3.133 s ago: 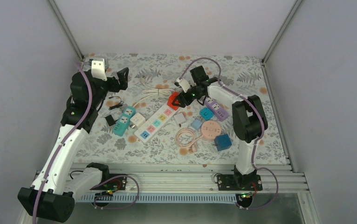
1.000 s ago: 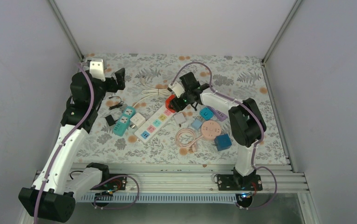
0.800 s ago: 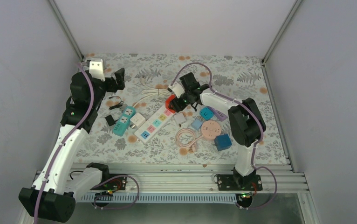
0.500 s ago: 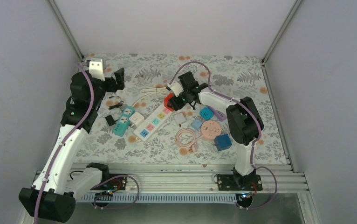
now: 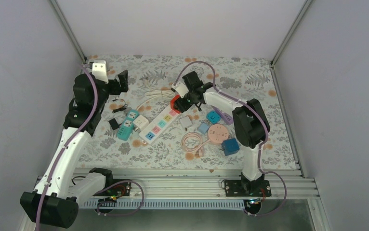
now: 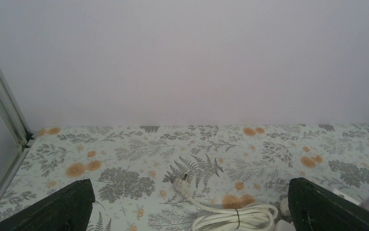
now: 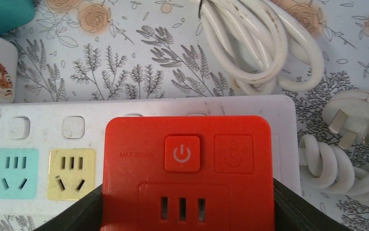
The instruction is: Insert the plug
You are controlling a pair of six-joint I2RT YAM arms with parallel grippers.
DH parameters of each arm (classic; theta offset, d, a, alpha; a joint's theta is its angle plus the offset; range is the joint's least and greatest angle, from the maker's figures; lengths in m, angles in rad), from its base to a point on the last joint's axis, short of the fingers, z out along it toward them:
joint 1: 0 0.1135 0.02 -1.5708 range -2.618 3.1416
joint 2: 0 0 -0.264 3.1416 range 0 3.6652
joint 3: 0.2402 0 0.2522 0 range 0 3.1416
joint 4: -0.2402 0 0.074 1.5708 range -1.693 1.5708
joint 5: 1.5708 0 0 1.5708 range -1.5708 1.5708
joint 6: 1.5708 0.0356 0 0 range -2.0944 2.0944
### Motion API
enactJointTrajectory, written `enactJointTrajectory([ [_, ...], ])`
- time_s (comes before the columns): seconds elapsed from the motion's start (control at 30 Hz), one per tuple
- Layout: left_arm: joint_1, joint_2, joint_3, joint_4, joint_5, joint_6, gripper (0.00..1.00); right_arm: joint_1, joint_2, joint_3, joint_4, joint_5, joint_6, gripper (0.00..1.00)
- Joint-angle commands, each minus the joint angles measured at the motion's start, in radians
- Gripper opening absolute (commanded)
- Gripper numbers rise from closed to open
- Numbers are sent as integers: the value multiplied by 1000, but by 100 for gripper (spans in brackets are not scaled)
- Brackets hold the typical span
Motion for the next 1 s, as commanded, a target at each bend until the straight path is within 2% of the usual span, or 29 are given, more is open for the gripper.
enactJointTrajectory([
  [0.0,7,-7,-5,-5,2,5,100,-60,78,22,-72,251,-56,43],
  [0.07,8,-4,-4,-5,4,6,100,-59,80,28,-66,220,-33,50],
  [0.27,9,-6,-5,-5,4,6,100,-56,5,38,-22,173,58,79],
  [0.4,11,-3,-2,-8,19,8,100,-45,-64,81,-7,152,158,88],
  [0.53,11,-9,-4,-10,15,10,100,-43,-140,44,29,150,249,90],
  [0.6,12,-12,-6,-7,19,10,100,-39,-190,-14,61,123,288,90],
  [0.77,13,-14,-7,-2,32,9,100,-16,-320,-188,87,178,424,89],
  [0.97,14,-20,-14,15,77,8,100,47,-387,-373,96,194,483,80],
])
